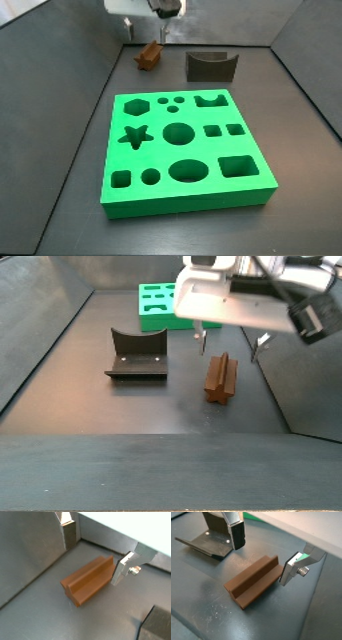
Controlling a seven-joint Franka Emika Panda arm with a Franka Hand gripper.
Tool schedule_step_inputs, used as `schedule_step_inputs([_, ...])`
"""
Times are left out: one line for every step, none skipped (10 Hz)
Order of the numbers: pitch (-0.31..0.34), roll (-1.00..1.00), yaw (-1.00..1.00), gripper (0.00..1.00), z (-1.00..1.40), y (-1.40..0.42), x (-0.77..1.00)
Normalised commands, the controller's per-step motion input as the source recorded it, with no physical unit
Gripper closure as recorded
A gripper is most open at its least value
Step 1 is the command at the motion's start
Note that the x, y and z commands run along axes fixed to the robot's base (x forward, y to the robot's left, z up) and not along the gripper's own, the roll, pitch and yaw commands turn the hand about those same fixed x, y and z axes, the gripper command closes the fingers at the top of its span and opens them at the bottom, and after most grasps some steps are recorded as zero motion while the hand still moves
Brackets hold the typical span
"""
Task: Pick up the star object. Move up. Place the star object on the fixture. Regrasp the star object. Move to above the board. Insert the star object.
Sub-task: Pick up the star object.
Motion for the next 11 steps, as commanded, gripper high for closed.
schedule_step_inputs([-0.18,0.0,-0.29,0.0,-0.7,-0.05,0.09])
schedule_step_inputs([-0.189,0.0,-0.25,0.0,-0.73,-0.04,0.05])
schedule_step_inputs([-0.189,0.0,-0.25,0.0,-0.73,-0.01,0.04])
schedule_step_inputs([-0.173,0.0,-0.25,0.0,-0.79,0.0,0.05])
schedule_step_inputs([-0.116,0.04,-0.19,0.0,-0.83,-0.01,0.07])
schedule_step_inputs([-0.116,0.06,-0.12,0.0,-0.74,0.0,0.0])
schedule_step_inputs([-0.189,0.05,-0.02,0.0,-0.29,0.0,-0.24])
schedule_step_inputs([0.02,0.0,0.0,0.0,0.0,0.0,0.0])
schedule_step_inputs([-0.016,0.0,0.0,0.0,0.0,0.0,-0.04])
schedule_step_inputs([0.007,0.0,0.0,0.0,0.0,0.0,0.0])
schedule_step_inputs([0.0,0.0,0.0,0.0,0.0,0.0,0.0])
